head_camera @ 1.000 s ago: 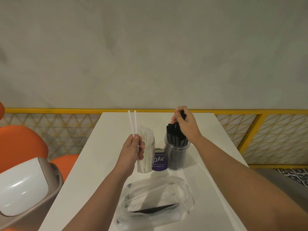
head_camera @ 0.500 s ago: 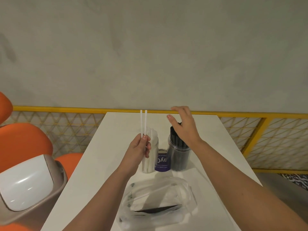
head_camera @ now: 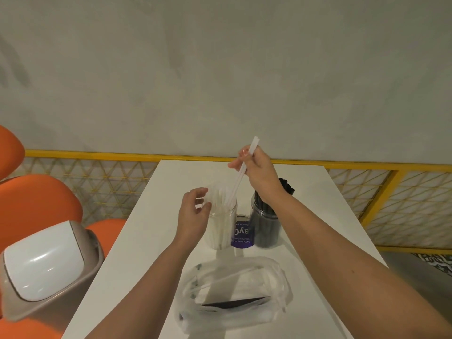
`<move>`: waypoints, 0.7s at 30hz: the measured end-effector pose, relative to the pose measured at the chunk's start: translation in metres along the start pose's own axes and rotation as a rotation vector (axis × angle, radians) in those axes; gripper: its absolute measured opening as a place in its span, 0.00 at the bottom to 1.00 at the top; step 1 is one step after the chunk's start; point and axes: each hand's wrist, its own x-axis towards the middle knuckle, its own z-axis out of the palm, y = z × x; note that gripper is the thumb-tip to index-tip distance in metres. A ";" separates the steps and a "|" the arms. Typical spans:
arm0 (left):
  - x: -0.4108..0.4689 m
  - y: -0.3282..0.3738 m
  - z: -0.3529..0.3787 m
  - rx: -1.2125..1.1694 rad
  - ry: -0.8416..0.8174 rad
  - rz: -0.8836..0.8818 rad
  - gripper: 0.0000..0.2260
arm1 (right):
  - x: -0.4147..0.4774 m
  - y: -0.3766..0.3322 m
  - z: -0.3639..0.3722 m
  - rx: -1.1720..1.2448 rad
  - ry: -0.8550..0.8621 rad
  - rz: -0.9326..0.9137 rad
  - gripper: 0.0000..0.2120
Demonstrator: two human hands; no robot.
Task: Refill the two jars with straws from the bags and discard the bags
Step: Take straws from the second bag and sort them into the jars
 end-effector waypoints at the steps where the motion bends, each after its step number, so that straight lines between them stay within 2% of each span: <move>1: 0.000 -0.002 0.000 0.008 -0.011 -0.009 0.13 | 0.002 0.002 0.001 0.005 0.016 -0.004 0.11; 6: -0.001 -0.007 0.003 0.007 -0.038 0.000 0.13 | -0.002 0.017 0.014 -0.049 -0.005 -0.017 0.06; 8: -0.001 -0.007 0.003 0.026 -0.042 0.003 0.14 | -0.006 0.027 0.020 -0.117 -0.037 0.016 0.08; 12: -0.004 -0.008 0.003 0.038 -0.054 0.013 0.14 | -0.014 0.047 0.028 -0.300 -0.061 0.069 0.10; 16: -0.007 -0.008 0.002 0.067 -0.048 0.045 0.15 | -0.014 0.066 0.029 -0.605 -0.192 0.108 0.13; 18: -0.010 -0.006 0.001 0.088 -0.030 0.084 0.15 | -0.016 0.066 0.026 -0.606 -0.214 0.109 0.13; 21: -0.016 -0.005 0.001 0.114 0.017 0.162 0.14 | -0.022 0.055 0.022 -0.539 -0.128 0.010 0.20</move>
